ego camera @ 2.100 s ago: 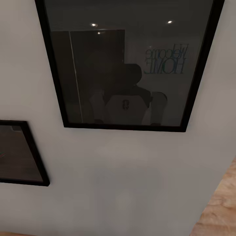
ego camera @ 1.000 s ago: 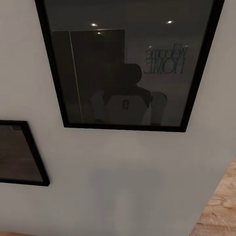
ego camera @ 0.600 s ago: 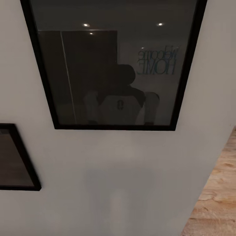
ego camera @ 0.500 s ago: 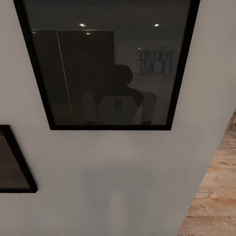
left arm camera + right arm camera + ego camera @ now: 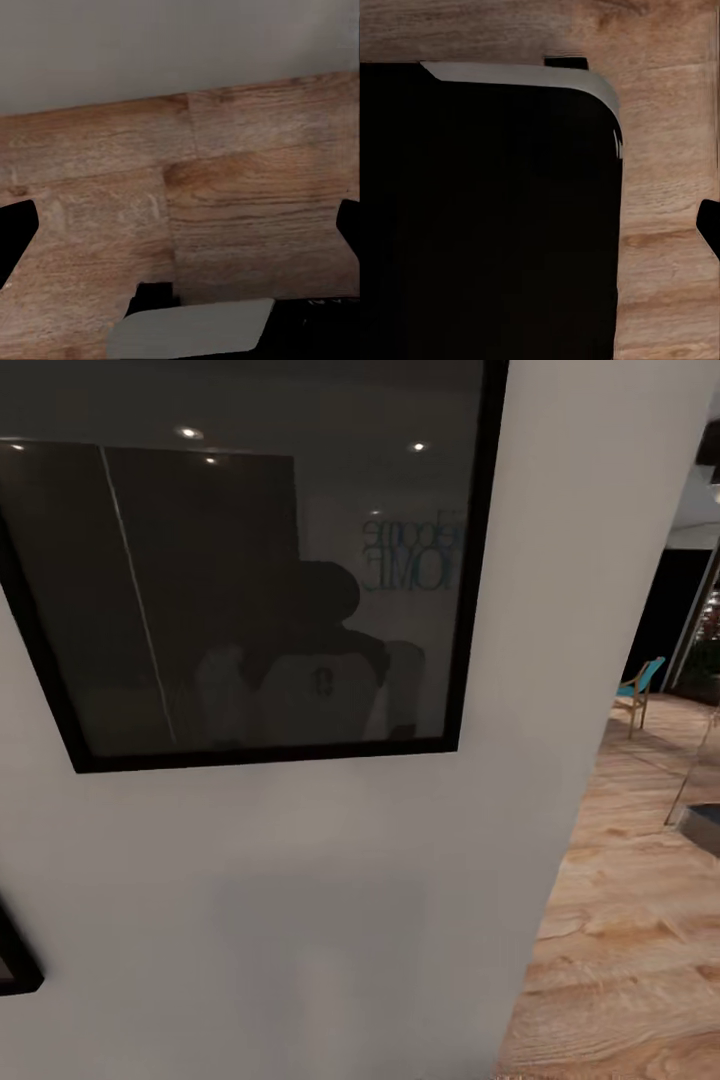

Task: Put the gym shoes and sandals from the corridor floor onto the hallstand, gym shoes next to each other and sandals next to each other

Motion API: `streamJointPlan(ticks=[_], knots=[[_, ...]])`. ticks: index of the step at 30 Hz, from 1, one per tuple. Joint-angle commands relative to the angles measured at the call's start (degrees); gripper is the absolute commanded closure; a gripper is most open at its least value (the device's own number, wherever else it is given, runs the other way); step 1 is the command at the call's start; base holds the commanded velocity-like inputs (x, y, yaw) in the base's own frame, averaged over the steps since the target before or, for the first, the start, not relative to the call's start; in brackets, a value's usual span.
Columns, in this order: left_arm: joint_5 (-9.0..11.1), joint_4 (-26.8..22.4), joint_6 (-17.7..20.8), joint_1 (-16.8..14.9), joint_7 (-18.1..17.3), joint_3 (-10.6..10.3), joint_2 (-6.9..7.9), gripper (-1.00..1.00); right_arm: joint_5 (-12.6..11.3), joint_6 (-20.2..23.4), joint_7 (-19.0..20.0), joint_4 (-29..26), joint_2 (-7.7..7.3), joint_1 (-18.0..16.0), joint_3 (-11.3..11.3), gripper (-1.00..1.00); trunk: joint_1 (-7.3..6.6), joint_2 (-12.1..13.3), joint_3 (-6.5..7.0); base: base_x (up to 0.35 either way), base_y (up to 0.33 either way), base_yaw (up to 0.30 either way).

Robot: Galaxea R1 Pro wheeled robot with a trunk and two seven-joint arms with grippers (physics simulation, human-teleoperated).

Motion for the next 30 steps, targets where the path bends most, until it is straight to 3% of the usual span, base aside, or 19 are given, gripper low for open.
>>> streamJointPlan(ticks=[1,12,19,30], knots=[[-0.03,-1.49,-0.08,0.02,-0.29,-0.21,0.0,-1.0,0.02,-0.03,0.05,-0.89,0.02,0.03,-0.07,-1.0,0.0,-0.02,-0.01,0.0,0.0,-0.285],[-0.05,-15.52,-0.02,-0.95,-1.03,-1.11,-1.2,-1.0,0.09,-0.03,-0.02,-10.06,-0.07,0.03,0.11,-1.0,0.0,-0.02,0.07,0.0,0.0,-0.14],[0.15,-17.69,-0.01,-1.12,-1.0,-0.96,-1.27,-1.0,0.29,0.02,-0.28,-11.97,0.05,0.03,0.32,-1.0,0.0,-0.02,0.08,0.043,-0.045,-0.011],[0.29,-17.75,-0.01,-1.08,-0.91,-0.78,-1.09,-1.0,0.18,0.06,-0.14,-12.26,0.05,0.03,0.18,-1.0,0.0,-0.02,0.08,0.094,-0.242,-0.067]])
